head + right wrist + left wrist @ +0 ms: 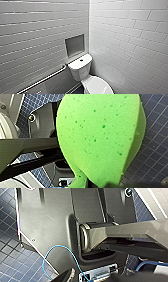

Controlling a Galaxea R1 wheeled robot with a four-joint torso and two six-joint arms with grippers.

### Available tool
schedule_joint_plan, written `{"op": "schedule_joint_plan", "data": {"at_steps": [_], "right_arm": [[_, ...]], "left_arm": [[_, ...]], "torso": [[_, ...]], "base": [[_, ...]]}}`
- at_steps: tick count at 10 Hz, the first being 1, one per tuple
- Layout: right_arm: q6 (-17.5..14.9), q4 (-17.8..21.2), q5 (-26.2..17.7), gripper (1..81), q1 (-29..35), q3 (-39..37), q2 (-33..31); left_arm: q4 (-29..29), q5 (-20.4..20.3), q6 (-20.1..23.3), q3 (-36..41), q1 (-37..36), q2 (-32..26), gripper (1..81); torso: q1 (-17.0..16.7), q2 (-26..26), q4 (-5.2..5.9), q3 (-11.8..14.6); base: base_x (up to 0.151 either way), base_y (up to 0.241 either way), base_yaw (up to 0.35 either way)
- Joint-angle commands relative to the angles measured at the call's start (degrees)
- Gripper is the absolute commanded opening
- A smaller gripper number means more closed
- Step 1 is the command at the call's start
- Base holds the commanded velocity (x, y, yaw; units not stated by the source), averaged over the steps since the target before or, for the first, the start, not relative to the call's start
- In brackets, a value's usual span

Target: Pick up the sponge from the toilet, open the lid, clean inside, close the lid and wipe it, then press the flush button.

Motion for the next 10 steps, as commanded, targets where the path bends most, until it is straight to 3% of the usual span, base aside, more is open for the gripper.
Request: {"op": "schedule_joint_plan", "data": {"at_steps": [1,2,3,4,6,7,8,10], "right_arm": [[-0.1,-0.9,-2.3,1.0,1.0,0.0,-0.4],[-0.1,-0.8,-2.3,1.0,1.0,-0.5,-0.1],[0.0,-0.8,-2.4,1.0,1.0,-1.9,0.2],[0.4,-0.5,-2.4,1.0,1.1,-3.7,0.7],[0.8,0.0,-7.3,1.0,1.6,-5.6,2.2],[0.8,2.4,-10.3,1.0,1.4,-6.3,3.5],[-0.5,10.4,-11.5,1.0,1.4,-7.3,5.0],[-15.3,22.3,-11.4,1.0,1.3,-11.3,8.2]], "left_arm": [[-0.2,3.3,0.2,0.1,-2.1,0.2,81.1],[-0.2,3.3,0.2,-1.1,-2.1,0.5,81.1],[-0.3,3.3,0.2,-3.2,-2.1,1.2,81.1],[-0.4,3.4,0.2,-5.2,-2.1,2.2,81.1],[-0.3,3.4,0.2,-7.8,-1.9,3.5,81.1],[-0.3,3.5,0.2,-8.3,-1.9,3.9,81.1],[-0.2,3.4,0.2,-8.4,-1.9,4.2,81.1],[-0.2,3.4,0.2,-8.4,-1.9,4.5,81.1]], "torso": [[0.1,-0.1,0.00,5.2],[-0.2,0.3,0.00,6.1],[-0.3,0.5,0.00,2.3],[-0.3,0.5,0.00,4.0],[-0.5,0.5,0.00,5.2],[-0.5,0.5,0.00,5.3],[-0.5,0.5,0.00,5.2],[-0.5,0.5,0.00,5.2]], "base": [[0.000,0.000,0.000],[0.000,0.000,0.000],[0.000,0.000,0.000],[0.000,0.000,0.000],[0.000,0.000,0.000],[0.000,0.000,0.000],[0.000,0.000,0.000],[0.000,0.000,0.000]]}}
